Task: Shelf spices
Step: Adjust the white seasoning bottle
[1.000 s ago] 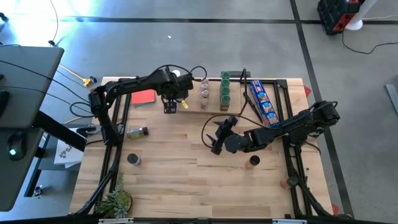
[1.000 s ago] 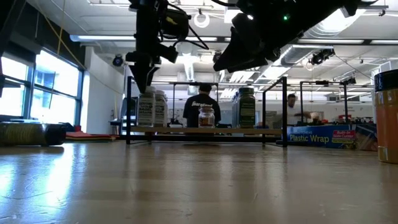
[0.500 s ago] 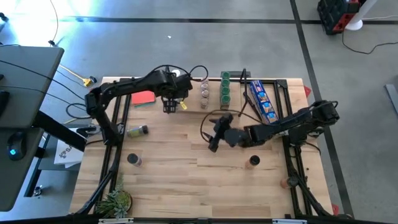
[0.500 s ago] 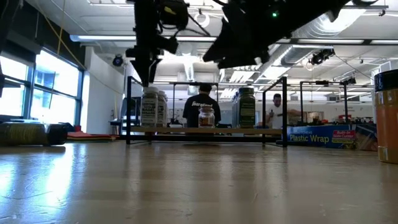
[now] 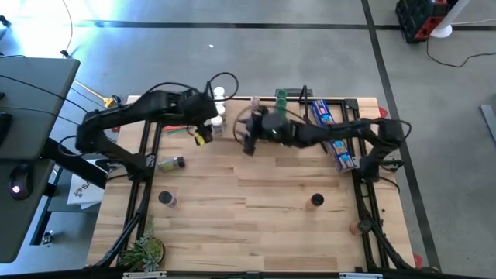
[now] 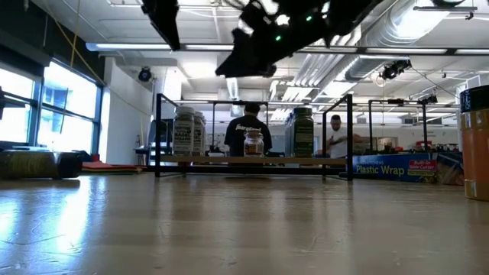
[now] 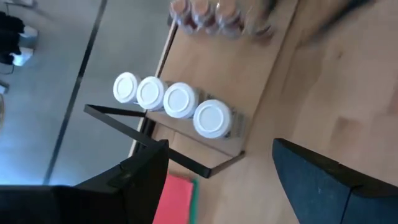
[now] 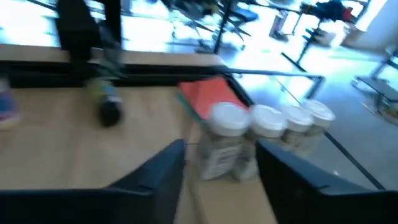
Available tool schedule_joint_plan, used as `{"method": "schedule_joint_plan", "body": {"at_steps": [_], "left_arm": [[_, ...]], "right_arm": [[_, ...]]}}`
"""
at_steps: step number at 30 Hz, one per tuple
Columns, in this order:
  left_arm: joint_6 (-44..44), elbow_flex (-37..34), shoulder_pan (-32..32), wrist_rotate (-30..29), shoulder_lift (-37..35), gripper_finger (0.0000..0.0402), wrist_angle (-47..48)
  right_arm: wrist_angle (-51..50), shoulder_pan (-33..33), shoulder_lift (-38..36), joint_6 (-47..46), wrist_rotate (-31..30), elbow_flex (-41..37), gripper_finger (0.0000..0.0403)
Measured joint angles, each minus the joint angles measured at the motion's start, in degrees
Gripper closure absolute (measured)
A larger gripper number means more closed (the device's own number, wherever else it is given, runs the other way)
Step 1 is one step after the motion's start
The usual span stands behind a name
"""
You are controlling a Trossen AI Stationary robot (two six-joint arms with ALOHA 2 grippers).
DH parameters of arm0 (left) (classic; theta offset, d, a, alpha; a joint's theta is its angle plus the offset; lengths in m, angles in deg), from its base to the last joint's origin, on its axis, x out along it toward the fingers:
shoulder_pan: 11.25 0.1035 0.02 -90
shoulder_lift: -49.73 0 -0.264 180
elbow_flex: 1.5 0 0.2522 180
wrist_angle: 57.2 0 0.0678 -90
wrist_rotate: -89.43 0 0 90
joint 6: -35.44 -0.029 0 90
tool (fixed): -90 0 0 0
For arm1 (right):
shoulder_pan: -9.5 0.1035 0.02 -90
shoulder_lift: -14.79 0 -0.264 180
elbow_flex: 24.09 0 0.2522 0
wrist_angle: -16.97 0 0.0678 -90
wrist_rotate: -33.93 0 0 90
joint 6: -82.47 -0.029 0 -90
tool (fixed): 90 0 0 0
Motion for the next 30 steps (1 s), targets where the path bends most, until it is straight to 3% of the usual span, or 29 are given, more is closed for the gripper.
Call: {"method": "schedule_joint_plan", "body": {"at_steps": [5, 8, 19, 30], "left_arm": [[4.2, 0.0, -3.6, -2.6, -3.5, 0.0119, 0.0], [5.3, 0.0, -5.1, -3.4, -4.6, 0.0119, 0.0], [6.7, 0.0, -8.0, -3.6, -4.8, 0.0119, 1.4], [9.8, -0.6, -9.3, -4.0, -4.8, 0.0119, 4.9]], "right_arm": [[-2.3, -5.4, 7.9, -4.0, 1.6, 7.6, 0.0346], [-2.4, -7.7, 12.8, -6.3, 4.1, 11.9, 0.0392], [-8.2, -10.3, 25.2, -11.9, 3.2, 22.8, 0.0402], [-10.4, -8.5, 25.1, -10.9, 0.4, 22.8, 0.0403]]}}
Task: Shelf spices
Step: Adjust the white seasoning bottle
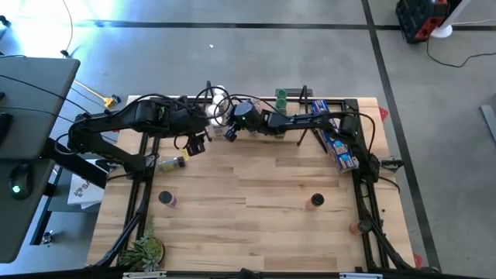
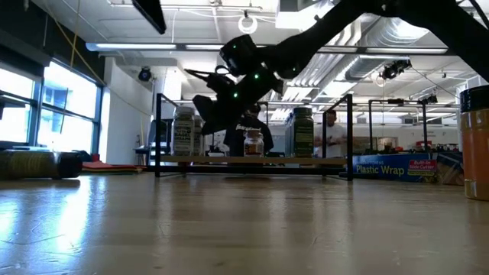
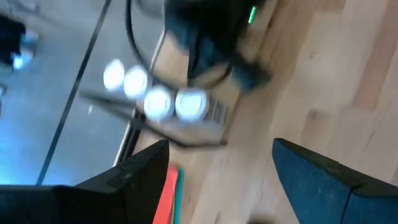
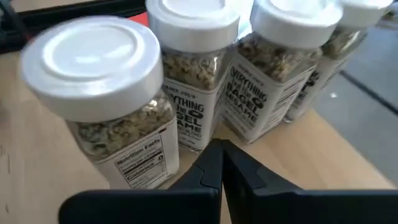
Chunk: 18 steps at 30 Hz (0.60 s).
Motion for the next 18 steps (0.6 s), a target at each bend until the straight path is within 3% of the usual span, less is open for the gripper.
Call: {"method": "schedule_joint_plan", "body": {"at_steps": [4, 7, 13, 18], "left_arm": [[2.4, -5.0, 2.6, -0.2, -1.8, 0.0122, 2.3], [1.0, -10.4, 6.8, 0.8, -4.4, 0.0135, -2.0], [-8.5, -17.1, 19.4, 14.1, -4.8, 0.0191, -19.7], [-14.7, -17.1, 24.9, 16.2, 0.6, 0.0241, -25.6]], "right_arm": [[-6.5, 1.2, -4.2, 3.2, -5.5, 0.0, 0.0403], [-11.3, 2.1, -8.3, 6.8, -6.7, 0.0, 0.0403], [-19.9, 4.8, -16.4, 9.8, -6.4, 0.0, 0.0403], [-28.8, 8.6, -20.6, 7.9, -6.7, 0.0, 0.0403]]}}
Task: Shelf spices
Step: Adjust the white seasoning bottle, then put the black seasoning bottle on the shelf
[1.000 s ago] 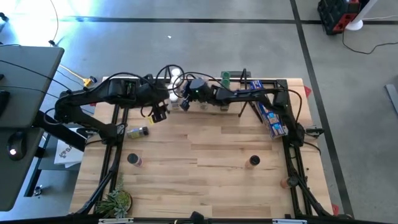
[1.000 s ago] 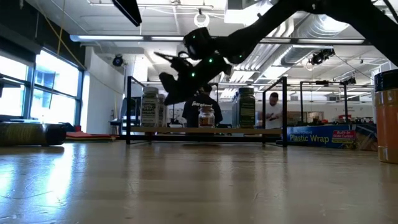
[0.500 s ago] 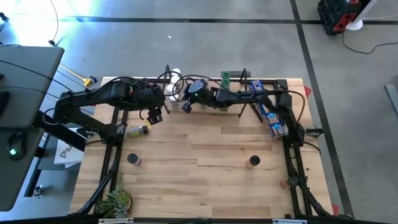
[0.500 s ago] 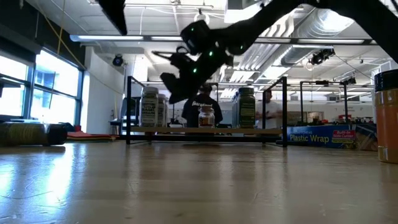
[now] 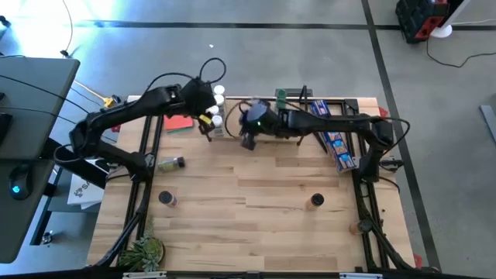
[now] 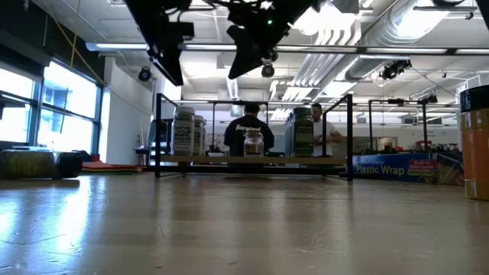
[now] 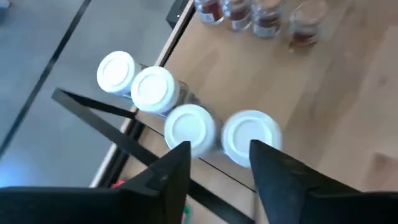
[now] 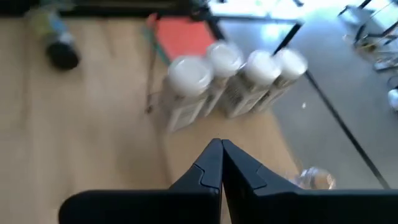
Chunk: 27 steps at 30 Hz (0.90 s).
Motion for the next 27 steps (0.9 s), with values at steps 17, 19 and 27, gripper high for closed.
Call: {"method": "schedule_joint_plan", "body": {"at_steps": [17, 19, 27], "left_arm": [[7.9, -7.1, -18.6, 2.1, -21.2, 0.0336, 10.9], [10.4, -10.4, -20.2, 2.0, -24.4, 0.0339, 12.3], [12.6, -19.9, -17.6, 1.9, -24.3, 0.0308, 17.4]], "right_arm": [[1.9, 17.8, -22.1, -16.4, -11.0, -32.4, 0.0403], [8.6, 18.3, -23.4, -16.3, -10.7, -35.7, 0.0403], [18.7, 18.1, -23.9, -14.5, -9.7, -39.6, 0.0403]]}}
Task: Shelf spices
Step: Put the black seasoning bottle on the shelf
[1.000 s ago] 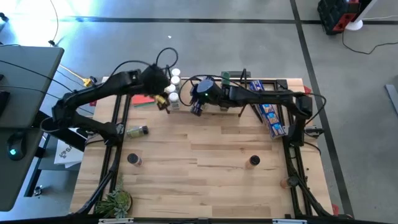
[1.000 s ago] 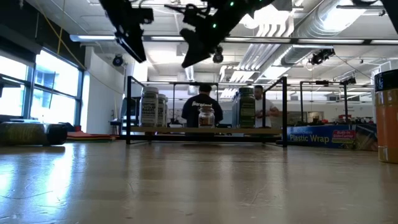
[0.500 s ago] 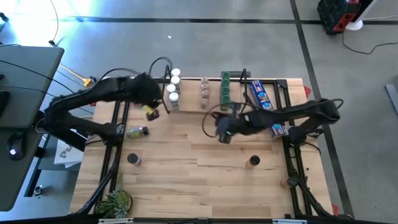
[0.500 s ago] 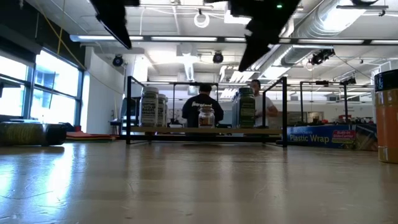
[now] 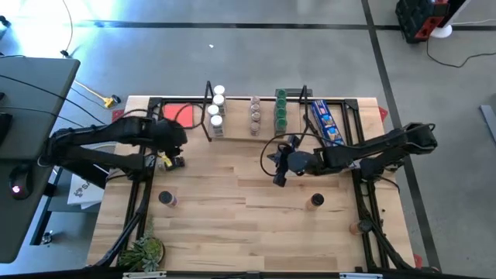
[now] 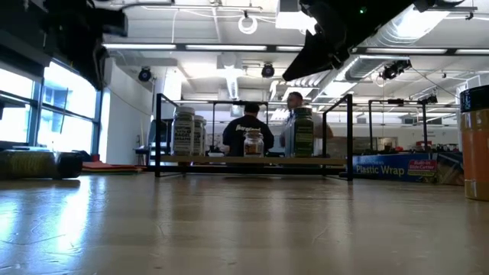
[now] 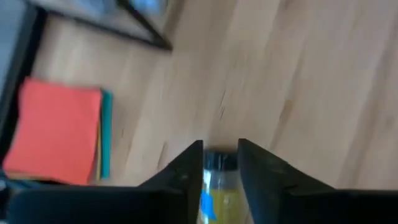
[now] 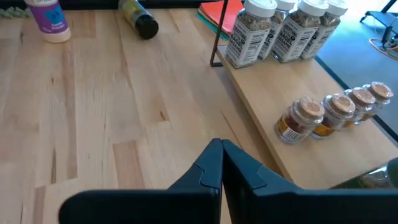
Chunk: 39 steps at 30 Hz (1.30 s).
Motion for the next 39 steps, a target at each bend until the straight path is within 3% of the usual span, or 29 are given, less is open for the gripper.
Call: {"method": "schedule_joint_plan", "body": {"at_steps": [11, 14, 31, 39], "left_arm": [[-5.9, -8.2, 8.8, 7.5, 10.0, 0.0150, 1.7], [-6.5, -7.6, 9.8, 8.3, 12.6, 0.0123, 1.2], [-5.9, -7.9, 10.6, 6.3, 29.1, 0.0116, 1.2], [-5.5, -7.9, 10.4, 6.5, 33.0, 0.0136, -3.3]], "right_arm": [[0.1, 0.0, 0.0, -0.3, 0.4, 0.0, 0.0403], [0.1, 0.0, 0.0, -0.3, 0.4, 0.0, 0.0403], [0.1, 1.2, 0.0, 0.1, 1.3, 0.0, 0.0403], [0.1, 3.6, 0.0, 0.1, 1.3, 0.0, 0.0403]]}}
